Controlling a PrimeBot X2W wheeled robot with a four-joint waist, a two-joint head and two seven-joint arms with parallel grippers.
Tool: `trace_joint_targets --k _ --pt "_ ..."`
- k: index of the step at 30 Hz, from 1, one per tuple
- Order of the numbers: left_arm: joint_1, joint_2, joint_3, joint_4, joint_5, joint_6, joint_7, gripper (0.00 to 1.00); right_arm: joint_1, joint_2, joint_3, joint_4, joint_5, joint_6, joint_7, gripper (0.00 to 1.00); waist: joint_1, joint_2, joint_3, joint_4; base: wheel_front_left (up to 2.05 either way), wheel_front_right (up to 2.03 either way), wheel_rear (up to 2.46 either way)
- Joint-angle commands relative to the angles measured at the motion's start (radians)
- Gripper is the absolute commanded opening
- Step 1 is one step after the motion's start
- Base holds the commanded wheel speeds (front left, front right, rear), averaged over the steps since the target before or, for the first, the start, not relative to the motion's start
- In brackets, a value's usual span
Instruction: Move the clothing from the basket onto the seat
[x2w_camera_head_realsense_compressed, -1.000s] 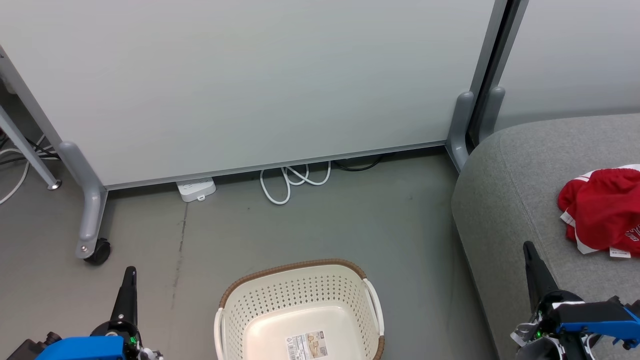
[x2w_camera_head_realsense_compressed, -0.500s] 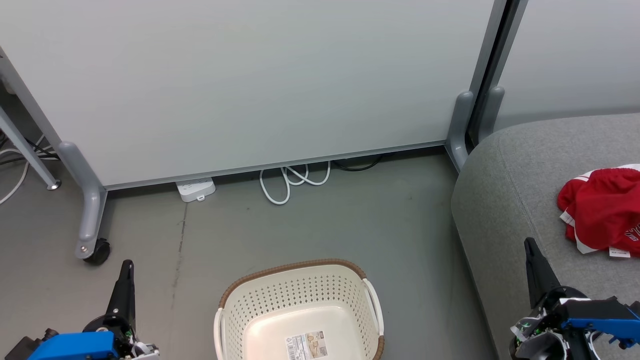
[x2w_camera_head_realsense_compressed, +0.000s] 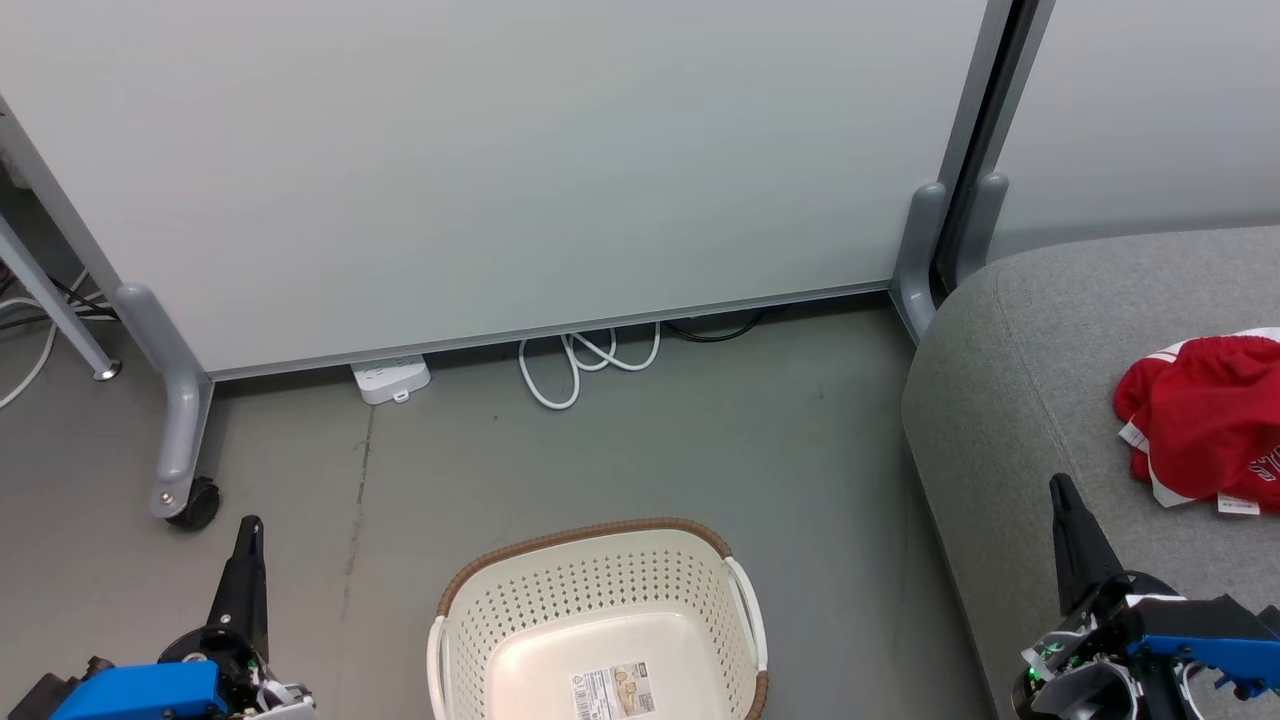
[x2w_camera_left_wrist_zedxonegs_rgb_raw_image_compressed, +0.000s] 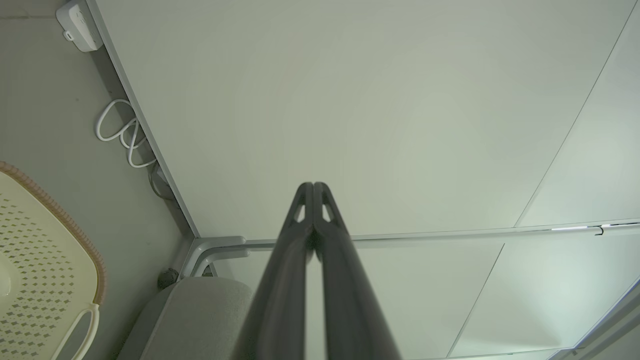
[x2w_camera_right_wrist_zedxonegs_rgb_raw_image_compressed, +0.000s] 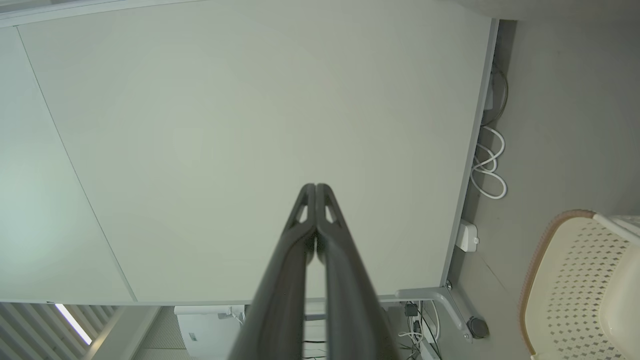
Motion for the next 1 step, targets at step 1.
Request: trace_joint_targets --k 1 --pt "-0.013 0.006 0.002 -0.004 -0.003 -0.006 0.003 0.00 -0.011 0.003 -0.002 0.001 0.003 0.000 0.003 0.00 0.0000 0.0000 0.000 0.000 0.00 0.00 0.00"
